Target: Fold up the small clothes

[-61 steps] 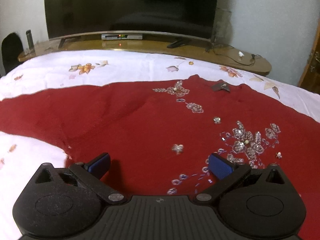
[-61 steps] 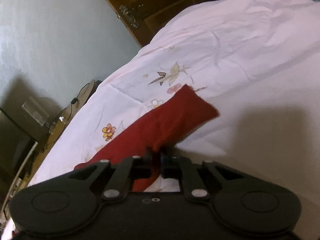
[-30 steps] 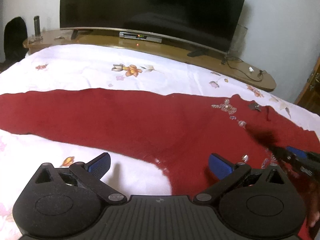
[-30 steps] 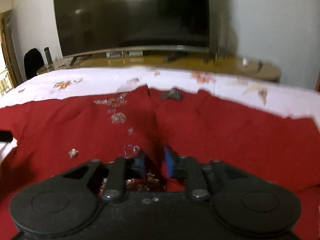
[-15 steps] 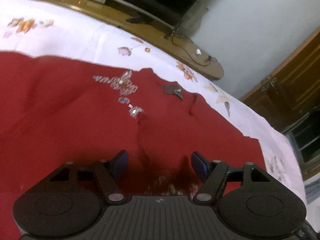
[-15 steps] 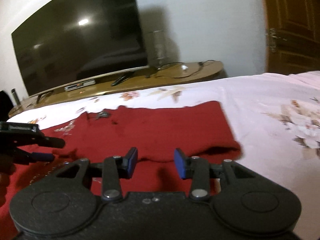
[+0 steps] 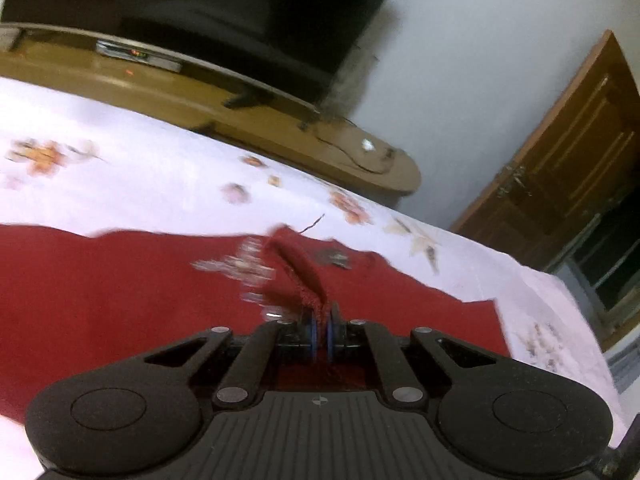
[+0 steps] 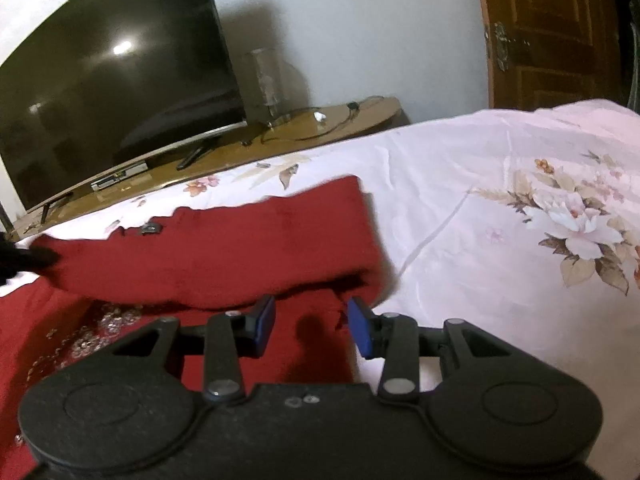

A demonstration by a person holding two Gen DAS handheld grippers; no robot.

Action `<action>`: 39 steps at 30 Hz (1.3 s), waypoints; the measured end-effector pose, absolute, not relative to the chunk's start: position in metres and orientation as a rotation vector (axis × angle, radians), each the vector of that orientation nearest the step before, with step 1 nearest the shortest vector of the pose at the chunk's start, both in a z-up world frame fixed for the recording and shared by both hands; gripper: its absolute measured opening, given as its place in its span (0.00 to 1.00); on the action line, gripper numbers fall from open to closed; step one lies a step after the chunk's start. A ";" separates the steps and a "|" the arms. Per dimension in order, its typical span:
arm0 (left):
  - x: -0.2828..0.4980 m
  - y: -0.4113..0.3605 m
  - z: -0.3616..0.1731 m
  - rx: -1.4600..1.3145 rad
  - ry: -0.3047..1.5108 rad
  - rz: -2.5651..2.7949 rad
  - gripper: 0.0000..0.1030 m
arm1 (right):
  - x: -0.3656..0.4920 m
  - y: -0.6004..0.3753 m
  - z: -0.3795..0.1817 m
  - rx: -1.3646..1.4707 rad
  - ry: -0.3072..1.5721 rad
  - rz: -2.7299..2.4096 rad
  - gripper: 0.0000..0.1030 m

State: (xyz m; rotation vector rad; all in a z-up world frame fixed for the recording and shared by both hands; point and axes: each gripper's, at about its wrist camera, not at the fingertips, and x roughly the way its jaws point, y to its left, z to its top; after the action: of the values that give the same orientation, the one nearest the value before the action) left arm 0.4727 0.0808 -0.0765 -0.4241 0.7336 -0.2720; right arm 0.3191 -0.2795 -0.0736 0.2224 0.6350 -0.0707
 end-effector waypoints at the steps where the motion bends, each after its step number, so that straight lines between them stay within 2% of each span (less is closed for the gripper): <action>1: 0.472 0.091 -0.079 -0.418 0.742 -0.258 0.04 | 0.323 -0.280 -0.076 0.228 0.643 -0.073 0.40; 6: 0.475 0.126 -0.115 -0.434 0.836 -0.179 0.04 | 0.340 -0.284 -0.094 0.243 0.698 -0.091 0.39; 13: 0.473 0.130 -0.130 -0.431 0.833 -0.173 0.04 | 0.344 -0.283 -0.097 0.230 0.712 -0.084 0.40; 18: 0.475 0.128 -0.136 -0.416 0.840 -0.181 0.04 | 0.337 -0.285 -0.069 0.232 0.564 0.020 0.47; 22: 0.473 0.130 -0.139 -0.435 0.824 -0.187 0.04 | 0.388 -0.299 -0.075 0.295 0.603 0.054 0.47; 26: 0.473 0.129 -0.140 -0.430 0.814 -0.182 0.04 | 0.443 -0.322 -0.103 0.417 0.732 0.059 0.48; 27: 0.472 0.128 -0.138 -0.423 0.808 -0.178 0.04 | 0.445 -0.322 -0.105 0.411 0.720 0.075 0.45; 28: 0.470 0.128 -0.135 -0.421 0.788 -0.174 0.04 | 0.447 -0.319 -0.105 0.382 0.725 0.095 0.16; 29: 0.466 0.129 -0.131 -0.421 0.753 -0.170 0.04 | 0.447 -0.315 -0.103 0.348 0.734 0.113 0.08; 32: 0.463 0.128 -0.130 -0.371 0.743 -0.110 0.04 | 0.432 -0.312 -0.085 0.282 0.647 0.075 0.07; 35: 0.463 0.125 -0.141 -0.343 0.750 -0.106 0.04 | 0.437 -0.307 -0.105 0.209 0.713 0.028 0.08; 39: 0.464 0.129 -0.138 -0.368 0.757 -0.111 0.04 | 0.434 -0.307 -0.105 0.213 0.692 0.025 0.09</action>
State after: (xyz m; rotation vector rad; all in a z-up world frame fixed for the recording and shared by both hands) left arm 0.4637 0.1287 -0.1381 -0.3678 0.7574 -0.1108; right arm 0.4343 -0.3068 -0.1051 0.2128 0.6917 0.0253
